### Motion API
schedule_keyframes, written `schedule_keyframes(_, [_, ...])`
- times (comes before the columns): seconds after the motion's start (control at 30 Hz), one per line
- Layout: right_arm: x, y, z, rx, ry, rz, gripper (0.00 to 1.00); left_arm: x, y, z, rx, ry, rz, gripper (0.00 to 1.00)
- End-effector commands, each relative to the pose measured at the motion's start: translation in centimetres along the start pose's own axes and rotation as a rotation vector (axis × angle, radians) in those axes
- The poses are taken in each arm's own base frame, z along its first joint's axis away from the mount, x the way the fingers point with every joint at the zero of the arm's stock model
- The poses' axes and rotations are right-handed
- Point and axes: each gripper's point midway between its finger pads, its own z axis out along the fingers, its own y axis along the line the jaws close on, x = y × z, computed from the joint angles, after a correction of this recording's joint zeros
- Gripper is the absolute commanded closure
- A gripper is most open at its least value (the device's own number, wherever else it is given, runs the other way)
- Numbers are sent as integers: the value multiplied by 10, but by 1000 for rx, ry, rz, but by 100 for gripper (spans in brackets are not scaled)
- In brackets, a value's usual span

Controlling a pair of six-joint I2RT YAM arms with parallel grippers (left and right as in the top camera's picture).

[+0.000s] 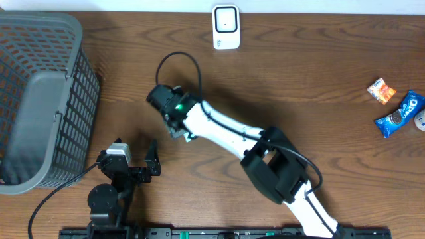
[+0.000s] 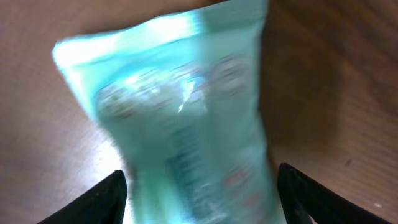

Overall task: Scan the item barcode
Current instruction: 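Lift the green pack and pull it toward the table centre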

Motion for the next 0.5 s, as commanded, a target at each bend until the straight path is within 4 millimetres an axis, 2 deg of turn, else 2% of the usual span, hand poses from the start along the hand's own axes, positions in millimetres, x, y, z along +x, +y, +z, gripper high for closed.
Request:
schedule_keyframes(0.0, [12, 3, 9, 79, 2, -87, 24, 12, 0, 1, 7, 38, 0, 2])
schedule_keyframes(0.1, [15, 5, 9, 90, 7, -113, 25, 12, 0, 1, 7, 38, 0, 2])
schedule_keyframes(0.17, [22, 2, 17, 109, 25, -132, 30, 12, 0, 1, 7, 38, 0, 2])
schedule_keyframes(0.33, [42, -20, 44, 207, 55, -146, 53, 12, 0, 1, 7, 38, 0, 2])
schedule_keyframes(0.47, [47, -29, 52, 258, 46, -139, 83, 12, 0, 1, 7, 38, 0, 2])
